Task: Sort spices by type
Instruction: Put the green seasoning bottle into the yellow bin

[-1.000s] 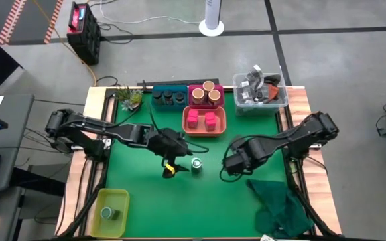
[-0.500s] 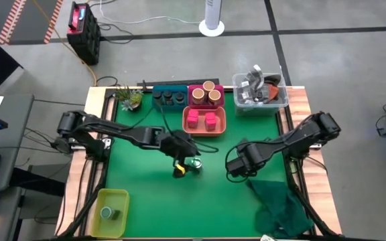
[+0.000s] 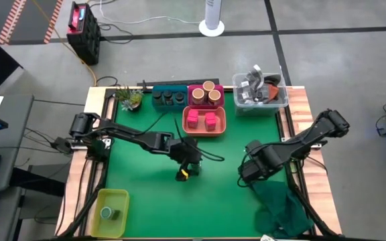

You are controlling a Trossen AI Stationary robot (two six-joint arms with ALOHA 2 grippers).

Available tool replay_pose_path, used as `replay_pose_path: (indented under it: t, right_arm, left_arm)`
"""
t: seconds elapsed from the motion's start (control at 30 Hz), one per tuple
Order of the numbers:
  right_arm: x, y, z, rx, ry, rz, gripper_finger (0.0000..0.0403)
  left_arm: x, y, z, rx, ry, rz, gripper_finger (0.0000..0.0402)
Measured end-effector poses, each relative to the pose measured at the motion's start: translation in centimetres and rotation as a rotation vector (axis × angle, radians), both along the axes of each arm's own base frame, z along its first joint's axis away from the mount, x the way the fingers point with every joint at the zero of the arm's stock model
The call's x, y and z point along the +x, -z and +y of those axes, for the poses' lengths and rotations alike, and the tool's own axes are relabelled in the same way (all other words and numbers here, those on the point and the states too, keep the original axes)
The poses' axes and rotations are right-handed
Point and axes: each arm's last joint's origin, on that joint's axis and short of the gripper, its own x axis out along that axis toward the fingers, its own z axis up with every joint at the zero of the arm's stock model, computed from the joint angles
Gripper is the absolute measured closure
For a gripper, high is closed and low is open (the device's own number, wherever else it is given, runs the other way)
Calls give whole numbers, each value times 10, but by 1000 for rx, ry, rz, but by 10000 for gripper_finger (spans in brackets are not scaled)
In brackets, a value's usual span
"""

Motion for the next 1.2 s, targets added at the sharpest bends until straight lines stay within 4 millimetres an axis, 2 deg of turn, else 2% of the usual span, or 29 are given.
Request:
replay_pose_path:
  t: [0.3,0.4,0.6,0.8,0.97,1.2]
  right_arm:
    - [-5,-1,9,2,17,-24,111]
    - [-5,-1,9,2,17,-25,111]
    - [-4,-1,8,3,22,-28,111]
    - [-2,-1,9,14,22,-47,111]
    - [-2,0,10,18,41,-62,111]
    - [-1,0,14,0,23,-99,111]
  left_arm:
    - [-1,2,0,41,24,12,104]
    - [-3,3,1,52,29,35,128]
    - [-3,4,1,65,16,38,201]
    - [-7,1,2,58,3,65,205]
    - [-27,-22,4,69,11,94,205]
    - [-88,-71,-2,2,28,210,205]
